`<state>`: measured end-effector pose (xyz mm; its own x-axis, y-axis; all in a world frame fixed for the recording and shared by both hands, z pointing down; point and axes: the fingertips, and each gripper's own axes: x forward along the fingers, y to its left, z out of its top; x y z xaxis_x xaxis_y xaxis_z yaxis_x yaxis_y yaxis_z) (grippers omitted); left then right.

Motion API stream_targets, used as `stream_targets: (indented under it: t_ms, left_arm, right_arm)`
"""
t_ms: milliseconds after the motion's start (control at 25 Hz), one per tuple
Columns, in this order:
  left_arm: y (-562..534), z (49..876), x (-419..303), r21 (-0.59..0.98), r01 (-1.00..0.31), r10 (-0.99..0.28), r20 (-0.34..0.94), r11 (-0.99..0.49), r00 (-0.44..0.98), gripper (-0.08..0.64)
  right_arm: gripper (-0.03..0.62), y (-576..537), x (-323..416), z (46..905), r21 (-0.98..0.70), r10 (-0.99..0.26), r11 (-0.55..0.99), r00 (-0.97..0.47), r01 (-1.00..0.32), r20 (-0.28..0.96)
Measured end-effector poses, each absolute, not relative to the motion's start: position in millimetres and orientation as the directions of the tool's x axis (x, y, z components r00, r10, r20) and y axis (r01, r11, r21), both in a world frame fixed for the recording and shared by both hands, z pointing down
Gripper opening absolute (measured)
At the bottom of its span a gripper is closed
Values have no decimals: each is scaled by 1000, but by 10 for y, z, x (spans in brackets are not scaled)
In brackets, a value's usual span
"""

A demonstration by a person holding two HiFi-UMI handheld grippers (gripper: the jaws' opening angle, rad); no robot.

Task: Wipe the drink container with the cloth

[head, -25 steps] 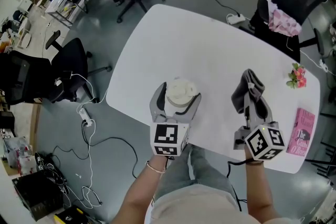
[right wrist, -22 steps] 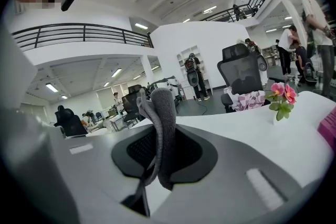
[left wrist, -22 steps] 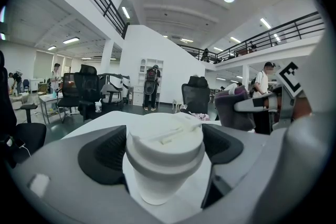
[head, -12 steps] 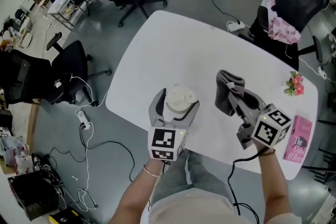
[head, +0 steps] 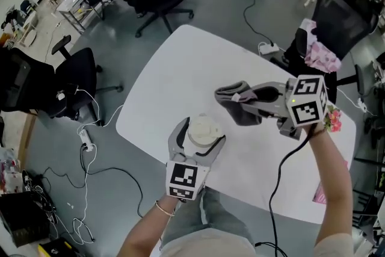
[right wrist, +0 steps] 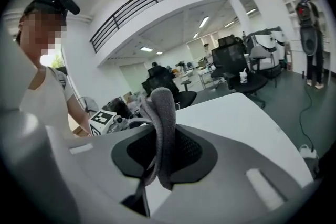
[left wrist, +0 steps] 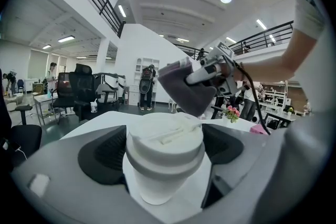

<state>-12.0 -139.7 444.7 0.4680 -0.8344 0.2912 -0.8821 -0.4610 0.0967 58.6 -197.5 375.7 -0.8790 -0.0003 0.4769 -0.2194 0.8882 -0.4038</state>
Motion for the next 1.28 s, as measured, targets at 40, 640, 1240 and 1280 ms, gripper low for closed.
stream_targets:
  t_ms: [40,640,1240,1280]
  left_arm:
    - [-1400,4451,-118,96,-881,-833,290,-463,470,449]
    - [-1410,4434,-154,95,-866,-820,286,-491,497,449]
    - [-1410,4429,-145,101,-865,-818,286,-491,498,449]
    - [-1411,4433,-134,98,-864,-818,286,-493,499,449]
  right_arm:
    - [72,-1986,505,3779,-402,45,898,-871,-180,490]
    - [72,-1959,-177,4263,-502,426,857,-707,116,564]
    - [72,-1886,-344,4464,-533,536,823,-584,198,610]
    - [71,-1888,-344,4483,-534,537,822,-579,197,613]
